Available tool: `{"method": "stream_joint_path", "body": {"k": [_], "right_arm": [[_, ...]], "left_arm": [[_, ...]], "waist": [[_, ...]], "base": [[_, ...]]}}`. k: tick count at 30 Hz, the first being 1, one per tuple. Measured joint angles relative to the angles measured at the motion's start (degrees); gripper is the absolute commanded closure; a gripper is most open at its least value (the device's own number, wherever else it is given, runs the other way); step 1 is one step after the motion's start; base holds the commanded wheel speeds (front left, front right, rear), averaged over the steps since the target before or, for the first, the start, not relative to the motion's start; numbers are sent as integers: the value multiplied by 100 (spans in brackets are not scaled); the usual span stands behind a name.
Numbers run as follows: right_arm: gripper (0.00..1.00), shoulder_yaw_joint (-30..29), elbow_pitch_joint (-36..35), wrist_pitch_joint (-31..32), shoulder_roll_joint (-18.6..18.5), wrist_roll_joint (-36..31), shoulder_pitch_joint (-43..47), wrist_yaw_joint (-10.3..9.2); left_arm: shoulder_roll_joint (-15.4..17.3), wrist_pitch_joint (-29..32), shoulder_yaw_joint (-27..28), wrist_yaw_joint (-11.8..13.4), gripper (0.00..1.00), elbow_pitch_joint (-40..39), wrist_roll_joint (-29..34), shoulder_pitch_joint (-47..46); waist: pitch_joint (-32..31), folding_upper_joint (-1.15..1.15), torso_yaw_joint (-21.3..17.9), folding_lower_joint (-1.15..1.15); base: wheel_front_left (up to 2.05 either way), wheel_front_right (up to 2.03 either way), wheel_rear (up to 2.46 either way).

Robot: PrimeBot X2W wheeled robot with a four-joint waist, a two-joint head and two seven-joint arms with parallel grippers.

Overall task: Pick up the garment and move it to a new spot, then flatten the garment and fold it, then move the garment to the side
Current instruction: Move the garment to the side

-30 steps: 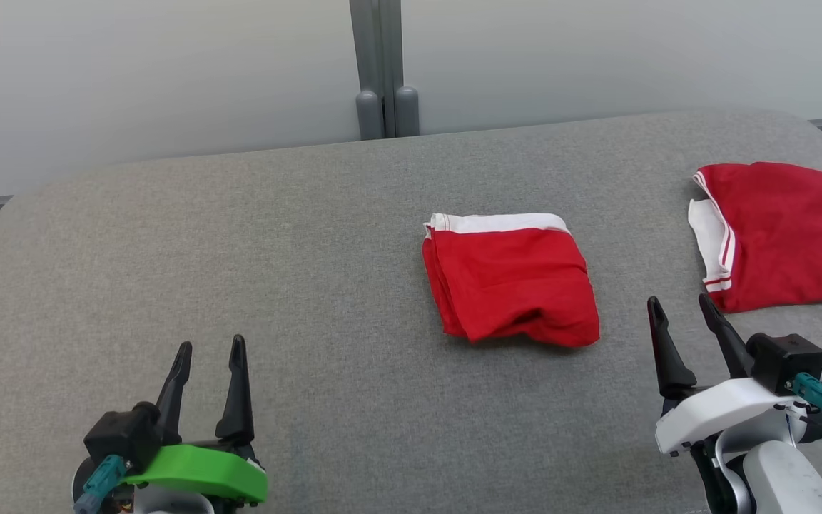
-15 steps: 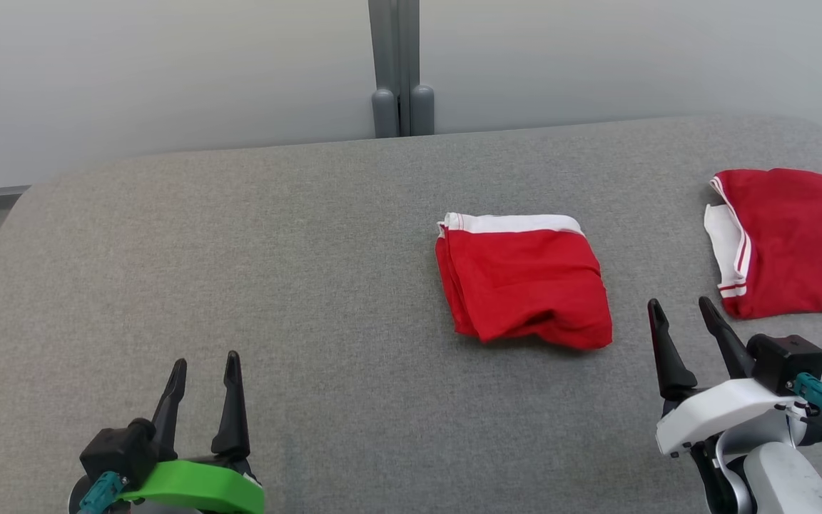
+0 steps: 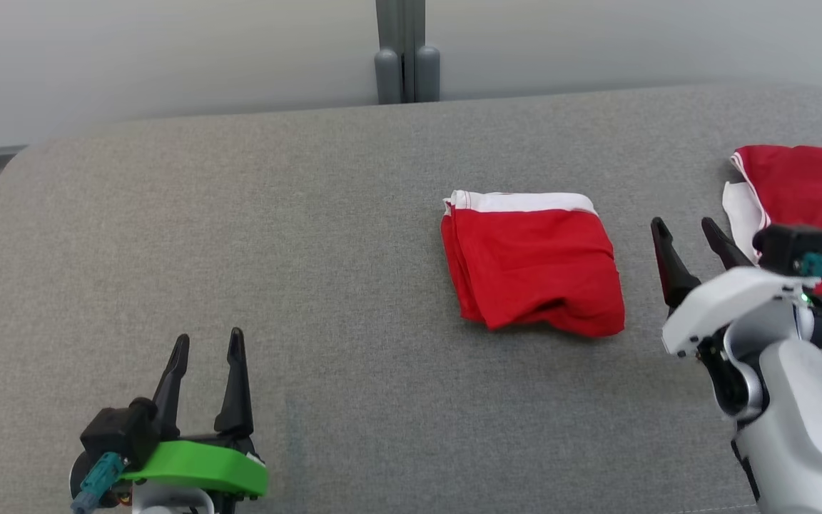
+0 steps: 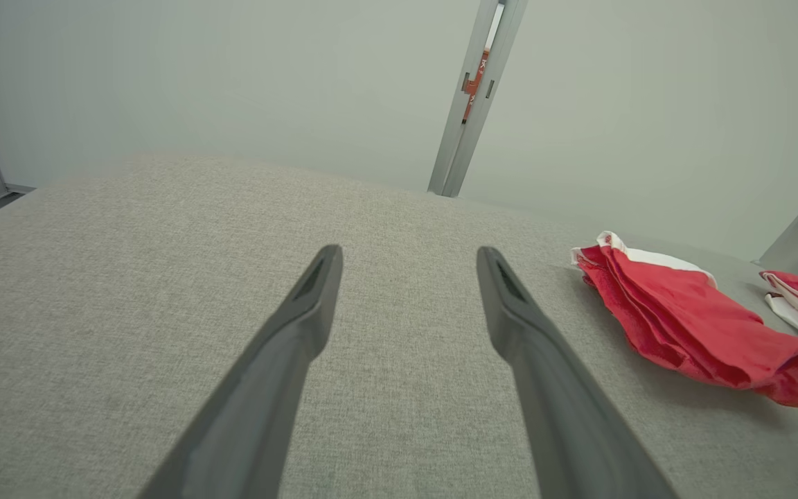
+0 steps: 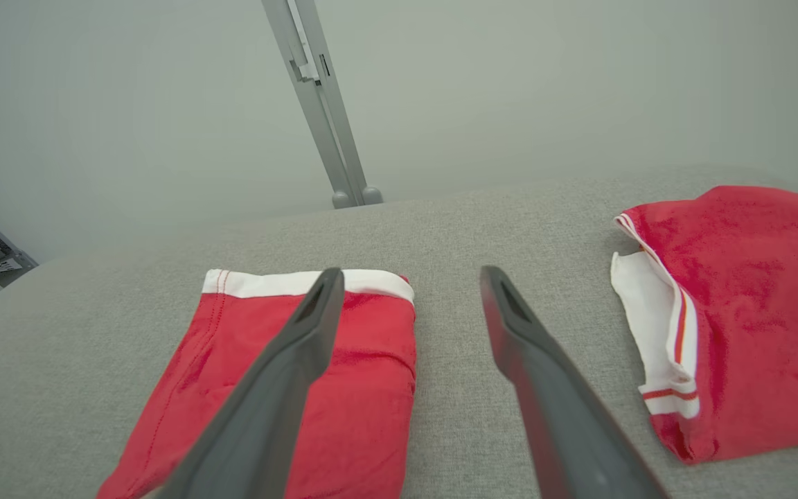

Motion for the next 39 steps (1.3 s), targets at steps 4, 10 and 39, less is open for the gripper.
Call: {"method": "stream_joint_path", "body": {"k": [4,10,39], "right_arm": [[0,-76,588,1316,-31,-157,-736,0],[0,-338,1424,2370,108,-380,-1448,1],[100,1527,1230,3298,-990,-624,-2462,5]], "left_arm": [[0,-1,-63,-7,0,-43,-1,-172],[0,0,-205,-25,0,-41,-89,-439],[1,0,-224,19,0,-281,-205,-697]], "waist": [[245,0,57,0],[649,0,228,0],[1216,0,388,0]], "base": [[0,0,0],[0,0,0],[0,0,0]]}}
